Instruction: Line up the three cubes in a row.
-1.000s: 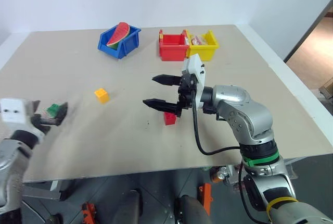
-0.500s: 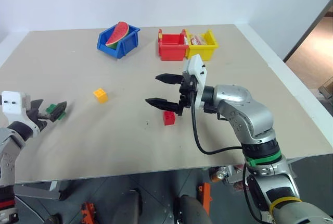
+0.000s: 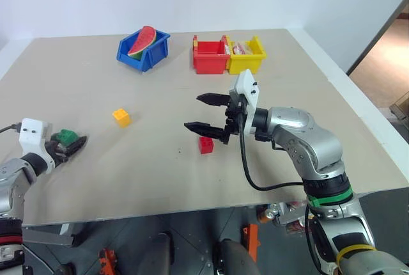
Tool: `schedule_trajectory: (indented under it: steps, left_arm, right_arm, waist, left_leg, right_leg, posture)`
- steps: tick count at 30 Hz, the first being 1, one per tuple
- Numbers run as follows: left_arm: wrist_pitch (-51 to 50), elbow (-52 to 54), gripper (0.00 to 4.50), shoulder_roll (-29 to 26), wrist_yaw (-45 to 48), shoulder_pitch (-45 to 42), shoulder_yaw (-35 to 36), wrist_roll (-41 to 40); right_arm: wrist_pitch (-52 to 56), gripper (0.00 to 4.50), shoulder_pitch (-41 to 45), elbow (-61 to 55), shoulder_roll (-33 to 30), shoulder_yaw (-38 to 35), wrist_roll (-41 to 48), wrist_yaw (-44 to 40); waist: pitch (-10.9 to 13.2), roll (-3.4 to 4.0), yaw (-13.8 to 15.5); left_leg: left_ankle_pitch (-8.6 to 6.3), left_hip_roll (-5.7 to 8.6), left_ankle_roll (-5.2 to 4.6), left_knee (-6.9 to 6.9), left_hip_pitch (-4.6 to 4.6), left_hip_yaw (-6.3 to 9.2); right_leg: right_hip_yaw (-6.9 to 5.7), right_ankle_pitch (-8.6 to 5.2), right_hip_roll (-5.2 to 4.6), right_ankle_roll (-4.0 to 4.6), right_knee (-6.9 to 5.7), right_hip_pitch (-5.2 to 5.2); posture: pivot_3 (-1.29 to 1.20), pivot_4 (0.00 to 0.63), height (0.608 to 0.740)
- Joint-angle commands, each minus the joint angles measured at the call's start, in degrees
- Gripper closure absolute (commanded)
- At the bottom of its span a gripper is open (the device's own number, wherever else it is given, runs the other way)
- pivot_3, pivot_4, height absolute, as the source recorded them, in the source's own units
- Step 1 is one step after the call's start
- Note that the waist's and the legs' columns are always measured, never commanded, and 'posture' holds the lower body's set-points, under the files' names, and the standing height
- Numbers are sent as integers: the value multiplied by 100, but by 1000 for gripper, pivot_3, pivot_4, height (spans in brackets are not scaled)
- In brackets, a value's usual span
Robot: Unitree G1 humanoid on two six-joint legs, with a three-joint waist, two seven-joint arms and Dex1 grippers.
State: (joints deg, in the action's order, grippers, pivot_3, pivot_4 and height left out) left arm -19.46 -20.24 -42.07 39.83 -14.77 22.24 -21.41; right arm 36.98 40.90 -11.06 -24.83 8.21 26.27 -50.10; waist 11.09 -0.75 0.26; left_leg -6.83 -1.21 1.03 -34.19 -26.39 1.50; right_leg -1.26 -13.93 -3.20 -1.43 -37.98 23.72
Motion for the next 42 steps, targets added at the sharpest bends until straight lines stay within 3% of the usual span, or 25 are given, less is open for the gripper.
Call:
schedule_trajectory:
  steps: [1,3,10,12,16,20,28,35,42]
  left_arm:
    - [171,-75,2458,-116,112,-133,-5,50]
    - [204,-146,3171,-119,144,-160,-3,73]
    - [147,266,3157,-102,285,-18,-76,88]
    - [39,789,3157,-132,448,176,-190,32]
    - [-481,3009,3157,-220,1190,880,-878,-465]
    - [-578,3567,3157,-88,1389,671,-1628,-414]
    - [-33,2542,3157,527,1740,-600,-2734,129]
    - [564,1519,3157,730,2223,-1226,-3021,429]
    - [982,1203,3157,910,2453,-1362,-3068,514]
  right_arm:
    - [-169,0,-19,-238,-169,-28,217,-481]
    - [-232,0,-21,-200,-196,-3,243,-629]
    - [-326,0,82,-68,-224,26,243,-981]
    - [-295,0,101,-86,-233,-9,246,-974]
    - [-84,0,34,-347,-378,-217,380,-854]
    - [-23,0,-37,-467,-494,-289,424,-738]
    - [-119,0,-223,-487,-722,-386,332,-591]
    - [-202,0,-232,-427,-728,-332,249,-492]
    - [-284,0,-276,-380,-729,-313,178,-451]
  waist:
    - [0,0,3]
    - [0,-1,2]
    - [0,-1,2]
    - [0,-1,1]
    - [1,-5,9]
    - [1,-6,15]
    - [3,-9,-2]
    - [3,-9,-1]
    - [3,-9,3]
  left_leg:
    - [0,0,0,0,0,0]
    - [0,-1,0,0,0,-4]
    - [0,-36,1,-1,0,-41]
    - [1,-38,1,-1,0,-44]
    - [-2,-39,8,0,-7,-60]
    - [-2,-63,7,0,-9,-130]
    - [2,-66,0,-14,-8,-157]
    - [2,-96,0,-18,-8,-161]
    - [2,-101,0,-23,-8,-162]
  right_leg:
    - [-1,0,1,0,0,-1]
    - [-1,0,3,0,0,-1]
    - [-3,0,13,1,0,0]
    - [-1,0,11,1,0,1]
    - [20,18,1,31,0,12]
    - [29,17,-14,25,0,17]
    - [55,9,43,-19,-1,20]
    - [79,18,90,-26,-2,24]
    - [85,20,96,-23,-2,24]
  posture:
    - [0,150,740]
    - [0,150,740]
    - [0,150,740]
    - [0,150,740]
    - [0,150,740]
    - [0,150,740]
    - [0,150,740]
    - [0,150,740]
    - [0,150,740]
